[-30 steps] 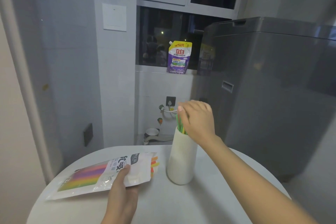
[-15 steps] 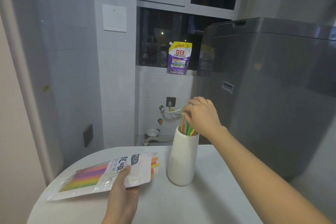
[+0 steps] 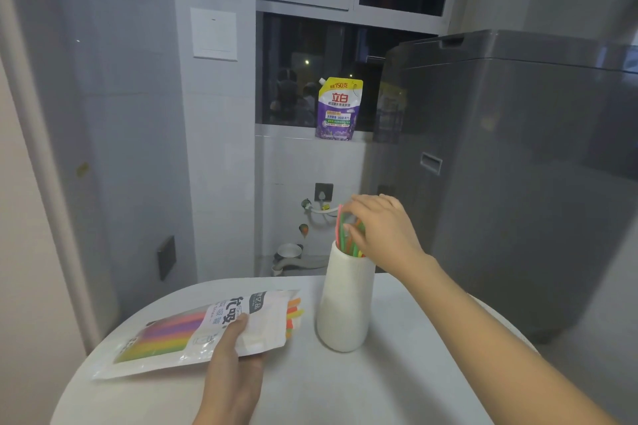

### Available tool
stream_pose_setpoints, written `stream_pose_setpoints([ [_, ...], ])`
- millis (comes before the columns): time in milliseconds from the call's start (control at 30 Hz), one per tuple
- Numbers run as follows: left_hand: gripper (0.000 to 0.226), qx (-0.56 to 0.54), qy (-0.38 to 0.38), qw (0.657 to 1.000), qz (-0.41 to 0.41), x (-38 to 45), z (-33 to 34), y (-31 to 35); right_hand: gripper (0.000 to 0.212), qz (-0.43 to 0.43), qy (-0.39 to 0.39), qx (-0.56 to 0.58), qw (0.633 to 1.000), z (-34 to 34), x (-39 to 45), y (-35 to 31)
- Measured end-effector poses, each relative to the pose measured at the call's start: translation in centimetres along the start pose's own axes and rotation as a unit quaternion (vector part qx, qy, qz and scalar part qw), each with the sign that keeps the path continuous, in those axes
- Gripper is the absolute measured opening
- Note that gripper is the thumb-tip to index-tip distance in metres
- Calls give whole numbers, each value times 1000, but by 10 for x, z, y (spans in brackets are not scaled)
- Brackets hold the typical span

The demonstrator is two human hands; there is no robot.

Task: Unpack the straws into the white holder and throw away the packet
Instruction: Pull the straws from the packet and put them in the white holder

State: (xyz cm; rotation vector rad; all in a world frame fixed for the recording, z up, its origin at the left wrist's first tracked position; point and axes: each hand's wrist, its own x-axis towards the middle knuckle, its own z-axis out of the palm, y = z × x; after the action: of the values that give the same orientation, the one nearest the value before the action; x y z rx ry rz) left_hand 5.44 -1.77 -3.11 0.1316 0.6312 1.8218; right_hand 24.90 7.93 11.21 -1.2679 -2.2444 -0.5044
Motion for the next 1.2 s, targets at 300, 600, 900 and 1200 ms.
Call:
stream_pose_setpoints([
  [300, 26, 11, 12, 1000, -5, 0, 3, 3, 16, -39, 196, 113, 973, 10, -56, -44],
  [600, 41, 80, 0, 997, 19, -6, 2, -3, 21, 170, -31, 411, 895, 62, -120, -77],
  [900, 38, 273, -86, 945, 158, -8, -1, -12, 30, 379, -159, 677, 611, 74, -116, -88],
  [1200, 49, 297, -109, 928, 197, -11, 2, -10, 34, 426, -156, 729, 512, 79, -114, -84],
])
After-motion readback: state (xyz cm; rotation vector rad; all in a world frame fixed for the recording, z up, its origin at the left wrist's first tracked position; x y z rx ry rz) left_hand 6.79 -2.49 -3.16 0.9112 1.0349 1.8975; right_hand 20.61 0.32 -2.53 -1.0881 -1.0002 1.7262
